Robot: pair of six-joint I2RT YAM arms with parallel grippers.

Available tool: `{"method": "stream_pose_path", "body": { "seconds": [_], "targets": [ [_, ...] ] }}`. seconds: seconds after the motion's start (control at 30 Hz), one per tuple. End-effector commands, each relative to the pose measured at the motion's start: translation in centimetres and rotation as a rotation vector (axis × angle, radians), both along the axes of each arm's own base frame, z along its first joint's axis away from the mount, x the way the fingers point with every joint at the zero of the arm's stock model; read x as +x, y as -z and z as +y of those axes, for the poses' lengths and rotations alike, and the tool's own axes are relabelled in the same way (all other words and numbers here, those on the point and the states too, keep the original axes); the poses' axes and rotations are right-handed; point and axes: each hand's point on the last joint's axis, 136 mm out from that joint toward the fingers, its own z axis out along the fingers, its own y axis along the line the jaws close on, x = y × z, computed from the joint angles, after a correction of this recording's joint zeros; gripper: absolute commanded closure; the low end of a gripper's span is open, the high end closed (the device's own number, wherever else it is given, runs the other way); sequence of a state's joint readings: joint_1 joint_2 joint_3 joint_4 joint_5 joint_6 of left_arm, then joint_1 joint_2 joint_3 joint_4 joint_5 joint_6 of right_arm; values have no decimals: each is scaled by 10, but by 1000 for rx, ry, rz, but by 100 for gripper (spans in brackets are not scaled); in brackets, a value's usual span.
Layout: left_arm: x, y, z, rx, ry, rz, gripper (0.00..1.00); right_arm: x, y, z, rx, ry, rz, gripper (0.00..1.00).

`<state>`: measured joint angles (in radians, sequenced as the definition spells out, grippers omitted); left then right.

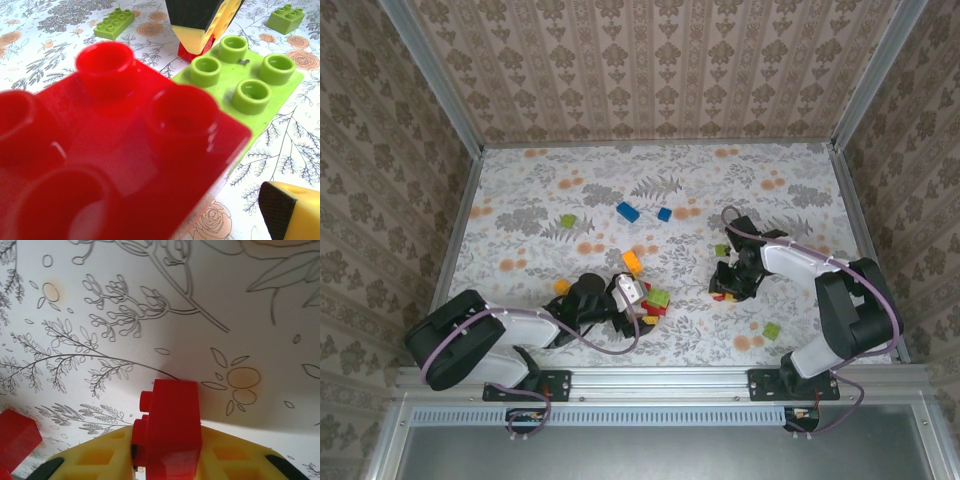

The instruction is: Assemble a carrot with lego

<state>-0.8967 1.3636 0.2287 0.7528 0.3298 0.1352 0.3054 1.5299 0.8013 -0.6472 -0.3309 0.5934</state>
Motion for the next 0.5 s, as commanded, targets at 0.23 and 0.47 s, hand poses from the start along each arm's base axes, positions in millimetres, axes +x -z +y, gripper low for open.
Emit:
{"method": "stream_pose_path", "body": {
  "seconds": [0.23, 0.47],
  "targets": [
    [-4, -2, -3, -7, 28, -9, 2, -25, 20, -24, 0, 20, 66, 50],
    [-3, -2, -3, -5, 26, -9, 2, -21, 5, -31, -34, 32, 58, 47]
  ]
}}
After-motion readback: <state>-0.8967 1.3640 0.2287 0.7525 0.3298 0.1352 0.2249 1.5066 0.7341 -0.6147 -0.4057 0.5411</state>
